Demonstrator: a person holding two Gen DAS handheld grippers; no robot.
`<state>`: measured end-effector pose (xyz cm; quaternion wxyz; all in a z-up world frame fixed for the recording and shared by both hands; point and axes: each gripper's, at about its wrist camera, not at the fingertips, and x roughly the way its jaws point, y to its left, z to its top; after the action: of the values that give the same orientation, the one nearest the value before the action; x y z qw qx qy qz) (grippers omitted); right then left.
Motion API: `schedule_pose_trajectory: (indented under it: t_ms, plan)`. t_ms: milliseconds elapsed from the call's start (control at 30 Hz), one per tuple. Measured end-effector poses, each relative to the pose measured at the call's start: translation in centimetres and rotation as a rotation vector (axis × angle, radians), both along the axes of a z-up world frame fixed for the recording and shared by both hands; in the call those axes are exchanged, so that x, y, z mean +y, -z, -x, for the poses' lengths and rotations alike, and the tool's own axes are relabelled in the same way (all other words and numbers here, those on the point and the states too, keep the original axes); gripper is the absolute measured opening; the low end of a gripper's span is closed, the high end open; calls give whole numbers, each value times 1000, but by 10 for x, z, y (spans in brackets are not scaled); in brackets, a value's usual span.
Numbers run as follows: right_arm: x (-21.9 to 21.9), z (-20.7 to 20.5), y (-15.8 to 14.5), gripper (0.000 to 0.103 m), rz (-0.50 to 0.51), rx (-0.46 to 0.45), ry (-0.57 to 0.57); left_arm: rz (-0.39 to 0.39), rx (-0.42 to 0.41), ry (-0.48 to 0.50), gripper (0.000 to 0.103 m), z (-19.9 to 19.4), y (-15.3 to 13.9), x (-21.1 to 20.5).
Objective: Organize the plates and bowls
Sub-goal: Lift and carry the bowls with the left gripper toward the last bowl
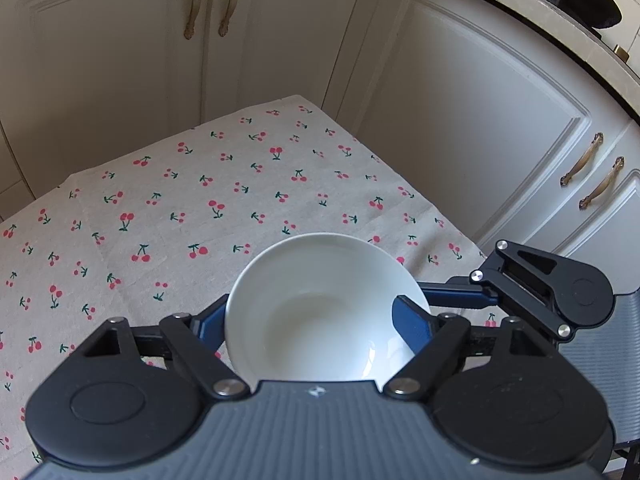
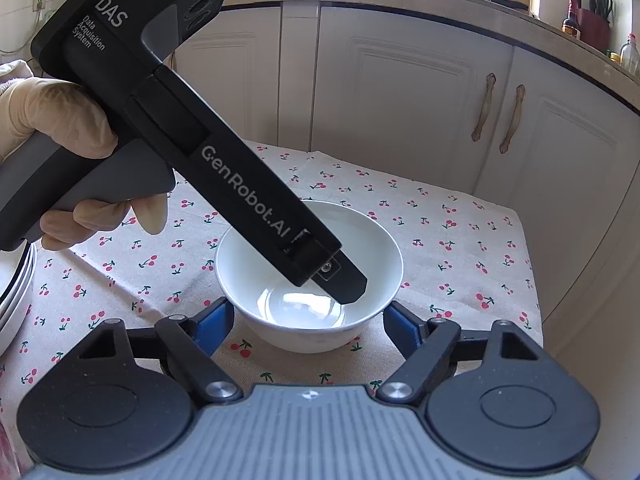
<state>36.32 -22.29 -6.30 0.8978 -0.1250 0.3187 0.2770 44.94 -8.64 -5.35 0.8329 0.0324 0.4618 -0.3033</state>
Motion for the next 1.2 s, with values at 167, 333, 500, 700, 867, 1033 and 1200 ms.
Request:
schedule_pose_trajectory:
  t_ms: [167,333,500,700,867,1033,1200]
  plan:
    - [0,0,-1,85,-2,6,4,4,4,1,83,0,0,0]
    - [2,2,-3,85,12,7,7,13,14,0,83,1,0,0]
    - [0,8,-8,85,6,9,8,19,12,3,83,8,-4,-1]
    - [-1,23,-19,85,16,-2,6,30,0,13,83,24,-18,0]
    - [-1,40,-29,85,23,2,-3,27,-3,11,83,44,-29,3]
    - [-1,60,-40,85,28,5,-8,30,-7,10,83,65,-42,5]
    - [0,82,-52,85,32,5,-8,28,-28,16,83,90,-57,5]
